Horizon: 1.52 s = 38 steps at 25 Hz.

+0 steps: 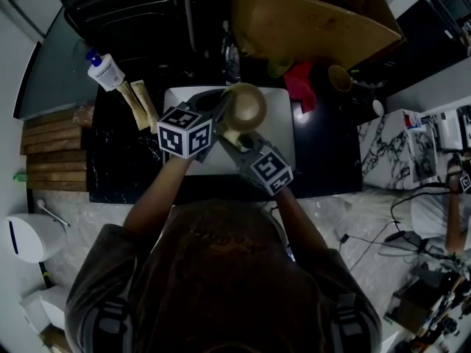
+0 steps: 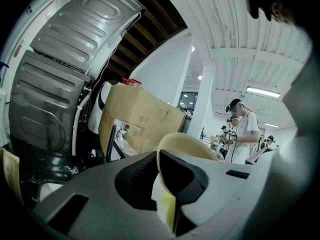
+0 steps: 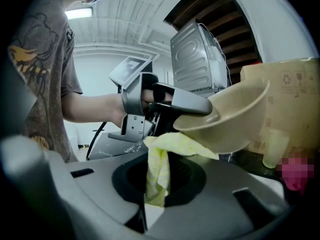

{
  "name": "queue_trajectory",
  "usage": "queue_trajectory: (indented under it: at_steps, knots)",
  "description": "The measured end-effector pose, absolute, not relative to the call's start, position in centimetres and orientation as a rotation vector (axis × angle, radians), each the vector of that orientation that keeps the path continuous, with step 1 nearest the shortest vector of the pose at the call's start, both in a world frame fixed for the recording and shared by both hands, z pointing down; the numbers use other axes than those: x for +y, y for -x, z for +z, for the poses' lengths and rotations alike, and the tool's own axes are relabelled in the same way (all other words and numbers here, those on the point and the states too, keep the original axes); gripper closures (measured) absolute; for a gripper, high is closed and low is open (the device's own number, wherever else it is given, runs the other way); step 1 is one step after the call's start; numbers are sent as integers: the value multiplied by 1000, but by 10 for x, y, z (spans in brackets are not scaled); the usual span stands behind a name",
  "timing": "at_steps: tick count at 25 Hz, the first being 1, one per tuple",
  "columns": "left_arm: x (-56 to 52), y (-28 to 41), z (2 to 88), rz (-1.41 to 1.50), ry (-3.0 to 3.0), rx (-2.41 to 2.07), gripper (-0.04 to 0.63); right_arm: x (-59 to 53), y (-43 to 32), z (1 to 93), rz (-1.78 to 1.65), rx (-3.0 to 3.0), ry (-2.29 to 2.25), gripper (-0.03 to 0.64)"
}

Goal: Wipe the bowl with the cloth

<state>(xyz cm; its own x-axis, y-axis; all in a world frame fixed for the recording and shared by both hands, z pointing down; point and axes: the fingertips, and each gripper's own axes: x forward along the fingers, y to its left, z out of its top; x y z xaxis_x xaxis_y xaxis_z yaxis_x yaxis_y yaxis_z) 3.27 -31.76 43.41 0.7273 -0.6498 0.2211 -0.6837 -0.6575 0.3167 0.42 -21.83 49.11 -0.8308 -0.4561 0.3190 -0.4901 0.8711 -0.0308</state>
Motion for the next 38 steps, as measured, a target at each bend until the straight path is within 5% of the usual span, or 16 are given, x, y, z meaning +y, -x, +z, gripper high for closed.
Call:
queue_trajectory:
  at_steps: [20, 38]
  knots:
    - [-339, -10, 452, 241, -2562, -1147, 571, -165, 5, 434, 140, -2827, -556, 594]
    - [-310, -35, 453, 383, -2763, -1150, 571, -229, -21, 449, 392, -2721, -707, 595]
